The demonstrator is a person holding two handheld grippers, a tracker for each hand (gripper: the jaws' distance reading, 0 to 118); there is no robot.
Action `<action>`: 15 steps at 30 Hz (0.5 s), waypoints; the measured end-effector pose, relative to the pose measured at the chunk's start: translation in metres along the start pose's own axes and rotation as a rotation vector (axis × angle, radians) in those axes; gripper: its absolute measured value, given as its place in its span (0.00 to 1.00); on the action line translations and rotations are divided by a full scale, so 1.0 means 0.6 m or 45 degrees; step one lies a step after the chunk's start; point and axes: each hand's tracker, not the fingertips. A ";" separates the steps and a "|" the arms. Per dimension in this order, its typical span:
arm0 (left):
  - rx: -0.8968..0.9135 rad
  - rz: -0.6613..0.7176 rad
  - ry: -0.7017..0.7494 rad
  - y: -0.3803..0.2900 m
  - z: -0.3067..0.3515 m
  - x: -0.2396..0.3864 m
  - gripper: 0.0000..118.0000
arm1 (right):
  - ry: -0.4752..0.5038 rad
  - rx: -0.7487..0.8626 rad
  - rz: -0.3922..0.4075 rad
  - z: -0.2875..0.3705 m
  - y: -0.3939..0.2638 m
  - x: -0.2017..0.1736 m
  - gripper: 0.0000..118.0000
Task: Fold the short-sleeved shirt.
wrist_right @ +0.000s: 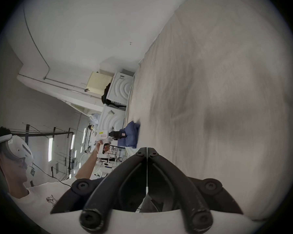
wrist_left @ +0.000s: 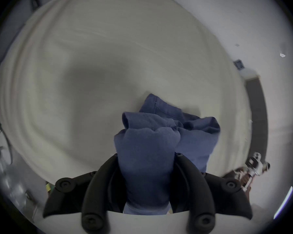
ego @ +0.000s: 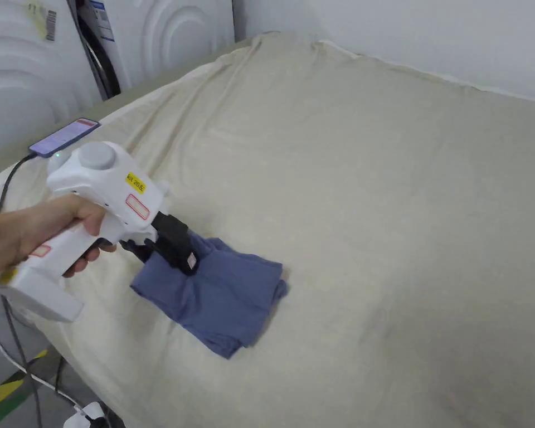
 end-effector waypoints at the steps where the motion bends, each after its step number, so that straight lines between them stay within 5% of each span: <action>1: -0.003 0.018 0.022 -0.013 0.007 0.023 0.31 | -0.001 0.006 -0.003 0.000 0.005 0.000 0.00; 6: 0.020 -0.046 0.073 -0.011 -0.002 0.047 0.39 | -0.047 0.016 -0.006 0.000 0.020 0.005 0.00; 7: 0.046 -0.083 0.151 -0.017 0.001 0.062 0.52 | -0.051 0.019 -0.016 0.002 0.020 0.006 0.00; 8: 0.054 -0.163 0.294 -0.019 0.009 0.075 0.83 | -0.054 0.017 -0.024 0.005 0.022 0.005 0.00; 9: 0.089 -0.194 0.395 -0.021 0.025 0.073 0.98 | -0.050 0.015 -0.020 0.009 0.023 0.000 0.00; 11: 0.159 -0.235 0.503 -0.036 0.057 0.103 1.00 | -0.047 0.023 0.024 0.021 0.024 -0.013 0.00; 15: 0.297 -0.240 0.408 -0.091 0.100 0.192 0.97 | -0.136 0.066 0.176 0.054 0.033 -0.047 0.00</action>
